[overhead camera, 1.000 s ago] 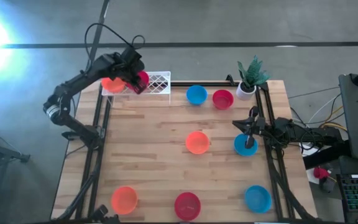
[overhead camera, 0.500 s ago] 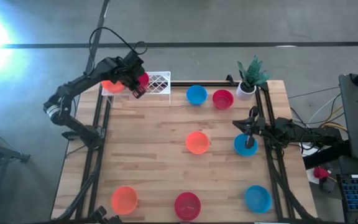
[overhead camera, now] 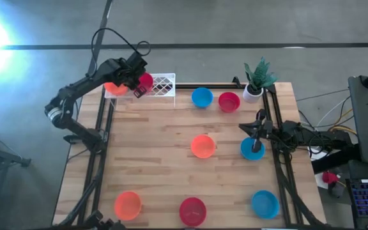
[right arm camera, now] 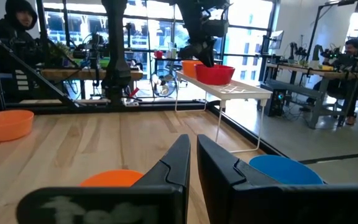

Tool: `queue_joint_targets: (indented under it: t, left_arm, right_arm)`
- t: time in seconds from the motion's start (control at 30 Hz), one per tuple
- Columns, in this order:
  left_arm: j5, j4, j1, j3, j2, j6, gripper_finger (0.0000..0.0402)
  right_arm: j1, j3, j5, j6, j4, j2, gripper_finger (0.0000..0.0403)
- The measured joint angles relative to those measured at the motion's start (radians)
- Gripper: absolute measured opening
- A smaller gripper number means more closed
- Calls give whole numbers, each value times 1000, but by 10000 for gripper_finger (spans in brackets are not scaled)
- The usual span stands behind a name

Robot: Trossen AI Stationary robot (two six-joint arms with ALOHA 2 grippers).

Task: Pick & Place Mini bowls
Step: Put the middle red bowl on the shelf, then put the top blue bowl on the shelf

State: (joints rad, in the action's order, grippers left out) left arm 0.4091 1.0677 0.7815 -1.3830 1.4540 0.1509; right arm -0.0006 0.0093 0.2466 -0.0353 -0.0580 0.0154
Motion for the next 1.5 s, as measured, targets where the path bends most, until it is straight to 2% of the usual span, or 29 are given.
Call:
queue_joint_targets:
  t: [0.4,0.67,0.87,1.1,1.3,1.5]
  left_arm:
    - [1,7,-5,-43,-7,-5,64]
    - [1,9,-68,-70,-87,26,64]
    - [1,11,-209,-70,-182,4,64]
    - [4,2,-448,-32,-274,-66,64]
    - [67,-46,-642,69,-337,-152,64]
    - [88,-171,-780,221,-391,-235,64]
  right_arm:
    - [0,0,0,2,0,0,28]
    - [0,0,0,51,-6,0,28]
    - [0,0,0,58,-62,0,28]
    - [0,0,0,78,-109,0,28]
    - [0,0,0,90,-134,0,28]
    - [0,30,3,89,-159,7,28]
